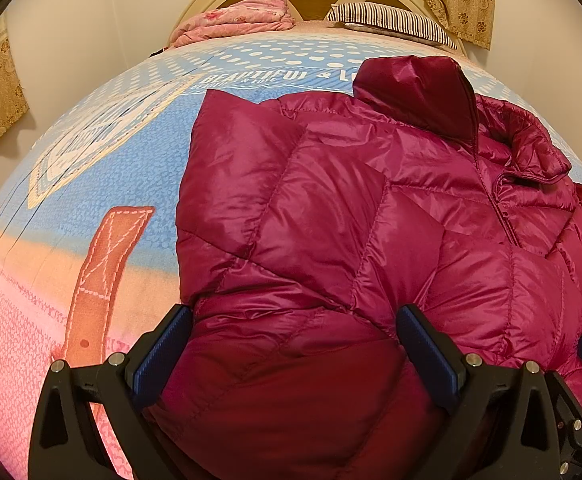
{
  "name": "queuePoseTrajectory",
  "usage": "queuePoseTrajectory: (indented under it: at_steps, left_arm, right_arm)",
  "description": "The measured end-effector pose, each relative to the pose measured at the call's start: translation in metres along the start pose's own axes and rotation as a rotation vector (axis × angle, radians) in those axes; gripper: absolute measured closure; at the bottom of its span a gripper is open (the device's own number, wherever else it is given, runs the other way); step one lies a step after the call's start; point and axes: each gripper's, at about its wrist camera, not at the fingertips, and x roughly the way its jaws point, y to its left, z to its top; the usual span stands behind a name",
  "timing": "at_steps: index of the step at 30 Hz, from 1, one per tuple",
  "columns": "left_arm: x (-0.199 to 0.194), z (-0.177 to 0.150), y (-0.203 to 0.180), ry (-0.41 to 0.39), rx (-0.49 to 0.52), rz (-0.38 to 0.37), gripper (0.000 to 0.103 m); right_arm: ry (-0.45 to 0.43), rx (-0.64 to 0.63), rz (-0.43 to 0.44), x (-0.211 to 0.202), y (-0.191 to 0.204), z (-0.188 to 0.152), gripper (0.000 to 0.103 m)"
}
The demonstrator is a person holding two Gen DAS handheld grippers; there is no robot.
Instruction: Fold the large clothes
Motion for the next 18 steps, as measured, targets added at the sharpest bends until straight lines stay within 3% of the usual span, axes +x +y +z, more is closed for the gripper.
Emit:
queuePoseTrajectory:
  at_steps: [18]
  left_arm:
    - [0.0008,-0.0008,0.0002,0.0,0.004,0.006,0.001]
  right_arm:
    - [-0.003,-0.008,-0.009,-0.0002,0.0008,-0.0008,0.044]
